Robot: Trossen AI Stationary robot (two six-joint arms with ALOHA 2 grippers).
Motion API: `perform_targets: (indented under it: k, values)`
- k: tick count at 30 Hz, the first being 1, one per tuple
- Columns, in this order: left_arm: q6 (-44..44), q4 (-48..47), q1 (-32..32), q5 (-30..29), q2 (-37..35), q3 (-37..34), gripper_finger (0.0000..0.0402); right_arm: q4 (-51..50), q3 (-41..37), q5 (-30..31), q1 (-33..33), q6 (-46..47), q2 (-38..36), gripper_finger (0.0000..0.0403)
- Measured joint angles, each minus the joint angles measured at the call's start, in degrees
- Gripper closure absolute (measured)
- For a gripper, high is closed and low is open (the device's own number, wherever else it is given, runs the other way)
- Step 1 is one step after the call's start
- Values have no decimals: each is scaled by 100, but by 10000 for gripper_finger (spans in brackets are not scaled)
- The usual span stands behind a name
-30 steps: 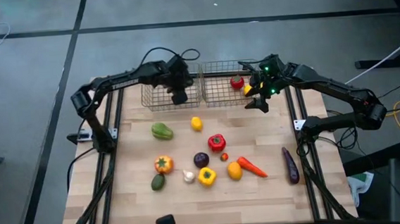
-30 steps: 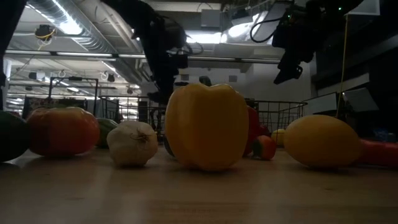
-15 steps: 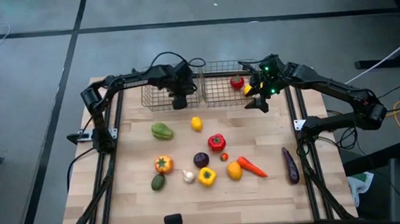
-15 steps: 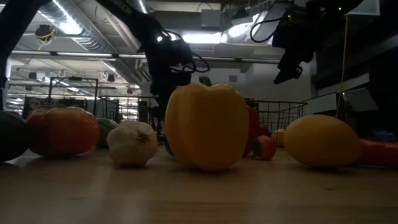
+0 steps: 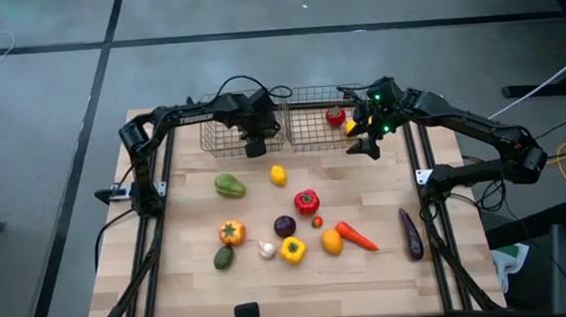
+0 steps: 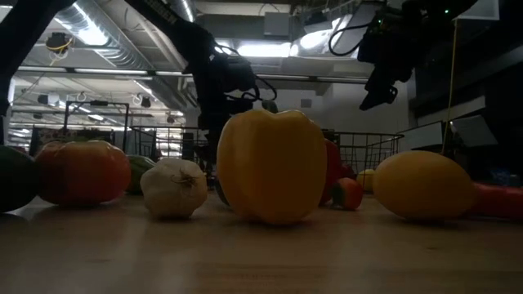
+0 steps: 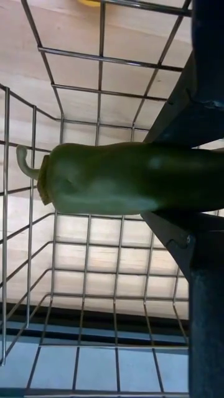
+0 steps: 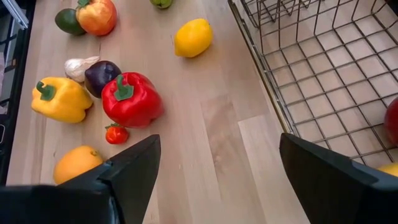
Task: Sort produce into baskets
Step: Put the green chili pepper into the left golden wire basket
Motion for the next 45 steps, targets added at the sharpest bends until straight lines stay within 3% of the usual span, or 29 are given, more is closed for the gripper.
perform_targets:
  k: [15,28,45]
  values:
    - [-227,-78,115,180,-307,0,265,16,0,1,0,0,0,77]
    - [-197,150,817,863,-305,0,263,65,1,2,0,0,0,77]
    - [-845,158,940,663,-138,0,262,64,0,2,0,0,0,77]
